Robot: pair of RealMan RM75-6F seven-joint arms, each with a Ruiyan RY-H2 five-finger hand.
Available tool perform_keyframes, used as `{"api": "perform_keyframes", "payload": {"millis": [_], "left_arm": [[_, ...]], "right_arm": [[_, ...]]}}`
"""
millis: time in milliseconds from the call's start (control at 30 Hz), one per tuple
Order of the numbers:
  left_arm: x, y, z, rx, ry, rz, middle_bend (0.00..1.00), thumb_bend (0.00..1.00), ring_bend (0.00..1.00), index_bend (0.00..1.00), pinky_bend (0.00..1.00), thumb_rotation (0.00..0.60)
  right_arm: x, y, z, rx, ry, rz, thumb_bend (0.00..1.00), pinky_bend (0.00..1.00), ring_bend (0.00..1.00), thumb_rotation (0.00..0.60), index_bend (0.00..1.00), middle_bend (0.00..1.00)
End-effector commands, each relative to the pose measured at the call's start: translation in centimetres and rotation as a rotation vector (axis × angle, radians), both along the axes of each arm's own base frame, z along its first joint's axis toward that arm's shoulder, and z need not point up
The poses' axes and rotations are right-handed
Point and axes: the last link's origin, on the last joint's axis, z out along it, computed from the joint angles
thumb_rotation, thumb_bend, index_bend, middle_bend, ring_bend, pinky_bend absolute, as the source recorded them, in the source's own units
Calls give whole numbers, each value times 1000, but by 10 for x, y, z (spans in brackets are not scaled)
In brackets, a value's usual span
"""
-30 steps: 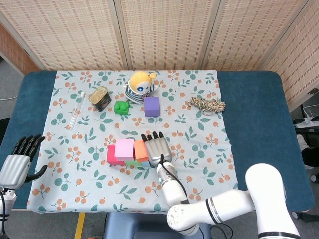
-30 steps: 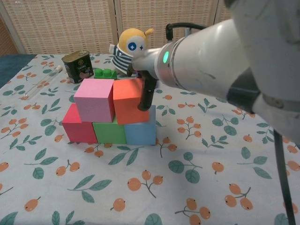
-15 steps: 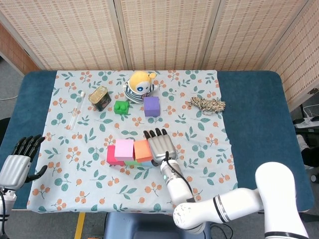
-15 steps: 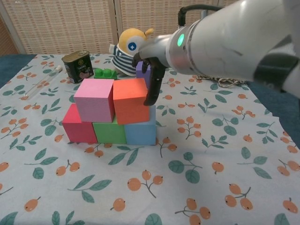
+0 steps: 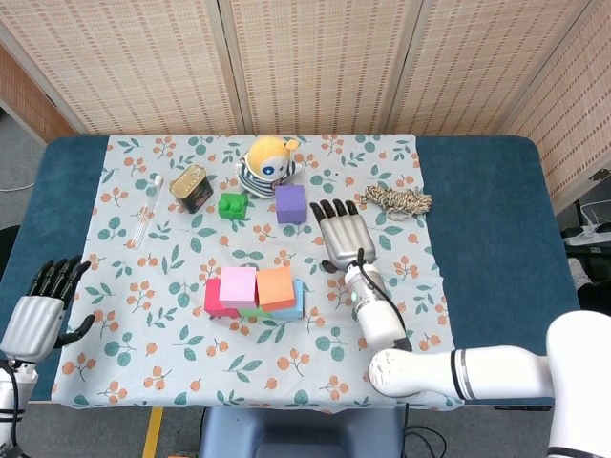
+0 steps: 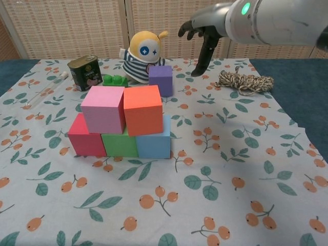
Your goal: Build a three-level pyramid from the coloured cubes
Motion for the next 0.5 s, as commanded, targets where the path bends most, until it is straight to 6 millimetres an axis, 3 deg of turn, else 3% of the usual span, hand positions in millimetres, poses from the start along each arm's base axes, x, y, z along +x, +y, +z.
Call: {"api": "perform_keyframes", "payload": {"millis": [33,500], "left_arm": [[-3,3,0,9,8,16,0,317,0,0,61,600],[-13,14,1,48,33,75,0,317,0,0,61,600]], "right_arm": [[1,-29,-23,-22,59,23,138,53,0,600,0,35],[19,-91,-83,-39,82,-37,132,36,0,600,0,35]]}}
